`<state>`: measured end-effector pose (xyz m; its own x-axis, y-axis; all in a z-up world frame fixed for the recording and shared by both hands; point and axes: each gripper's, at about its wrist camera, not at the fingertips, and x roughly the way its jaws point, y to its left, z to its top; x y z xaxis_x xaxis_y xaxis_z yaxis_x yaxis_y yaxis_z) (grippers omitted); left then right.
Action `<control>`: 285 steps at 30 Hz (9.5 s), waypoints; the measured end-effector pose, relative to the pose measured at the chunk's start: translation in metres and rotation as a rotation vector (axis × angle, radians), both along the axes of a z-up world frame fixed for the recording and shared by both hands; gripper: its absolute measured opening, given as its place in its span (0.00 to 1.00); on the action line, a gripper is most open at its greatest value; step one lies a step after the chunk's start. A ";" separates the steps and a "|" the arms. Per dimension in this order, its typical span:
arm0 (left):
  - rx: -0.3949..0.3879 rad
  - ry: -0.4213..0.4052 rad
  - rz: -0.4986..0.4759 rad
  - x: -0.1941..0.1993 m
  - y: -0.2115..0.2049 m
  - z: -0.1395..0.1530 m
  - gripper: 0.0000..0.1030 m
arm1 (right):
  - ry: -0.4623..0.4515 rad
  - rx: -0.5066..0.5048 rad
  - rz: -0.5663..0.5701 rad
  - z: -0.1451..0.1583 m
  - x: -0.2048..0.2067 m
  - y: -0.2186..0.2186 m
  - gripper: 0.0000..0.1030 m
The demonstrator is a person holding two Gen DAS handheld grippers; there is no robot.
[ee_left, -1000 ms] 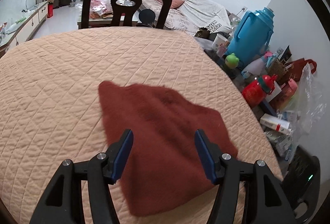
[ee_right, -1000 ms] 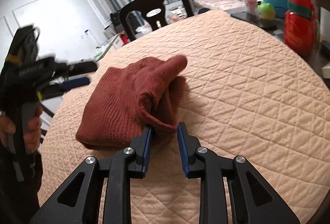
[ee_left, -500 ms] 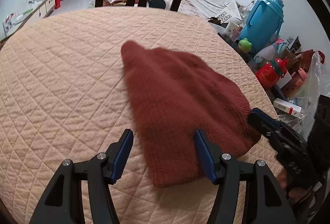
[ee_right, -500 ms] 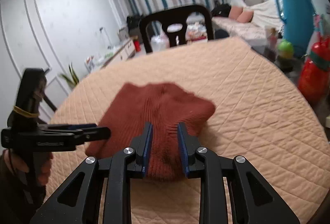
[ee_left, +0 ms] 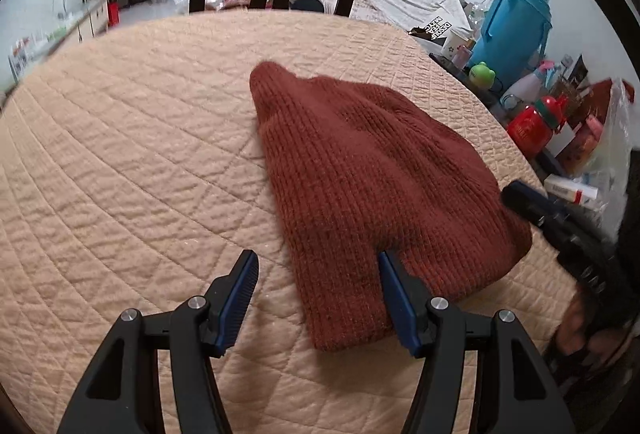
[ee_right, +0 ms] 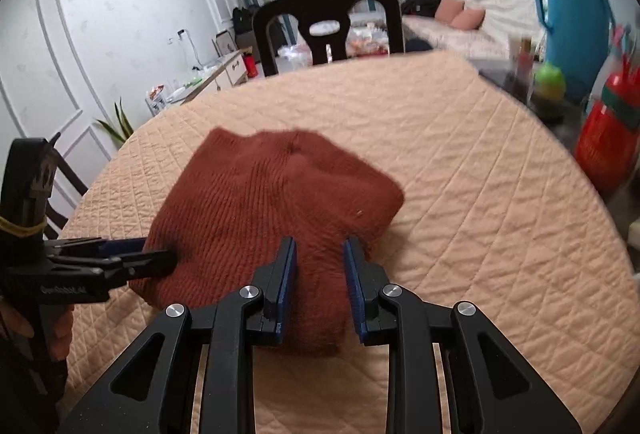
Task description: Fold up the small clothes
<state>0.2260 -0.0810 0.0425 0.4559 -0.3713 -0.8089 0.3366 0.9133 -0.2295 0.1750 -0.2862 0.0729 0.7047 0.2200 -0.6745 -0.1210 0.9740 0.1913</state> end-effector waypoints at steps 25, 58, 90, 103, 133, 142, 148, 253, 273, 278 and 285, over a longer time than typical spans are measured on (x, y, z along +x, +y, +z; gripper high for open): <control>0.164 -0.400 -0.034 -0.050 -0.032 0.032 0.76 | 0.024 -0.148 0.038 -0.022 0.004 0.019 0.45; 0.132 -0.302 -0.015 -0.039 -0.025 0.012 0.81 | 0.039 -0.005 0.035 -0.024 -0.001 0.003 0.50; -0.241 -0.034 0.002 0.043 0.024 0.007 0.90 | 0.214 0.349 0.037 -0.041 0.044 -0.047 0.71; -0.286 0.086 -0.016 0.067 0.013 -0.015 0.90 | 0.271 0.474 0.086 -0.051 0.067 -0.044 0.71; -0.306 0.131 -0.012 0.082 0.004 -0.024 0.57 | 0.269 0.495 0.127 -0.054 0.069 -0.040 0.51; -0.288 0.121 -0.012 0.081 0.003 -0.024 0.55 | 0.257 0.477 0.126 -0.051 0.067 -0.035 0.41; -0.275 0.114 -0.010 0.080 0.001 -0.023 0.53 | 0.248 0.448 0.126 -0.049 0.068 -0.029 0.39; 0.027 -0.114 0.441 0.013 0.276 -0.011 0.82 | 0.179 0.173 0.344 -0.029 0.082 0.260 0.58; 0.110 -0.111 0.473 -0.071 0.258 -0.019 0.95 | 0.025 -0.064 0.236 -0.008 -0.004 0.251 0.65; 0.142 -0.110 0.463 -0.087 0.245 -0.026 0.95 | 0.038 -0.120 0.264 -0.014 -0.031 0.251 0.65; 0.138 -0.099 0.447 -0.088 0.236 -0.031 0.99 | 0.094 -0.165 0.293 -0.030 -0.050 0.254 0.66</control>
<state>0.1376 0.1548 0.0113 0.6238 -0.0132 -0.7814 -0.0817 0.9933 -0.0820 0.1246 -0.0318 0.0427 0.5608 0.2860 -0.7770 -0.3893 0.9193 0.0574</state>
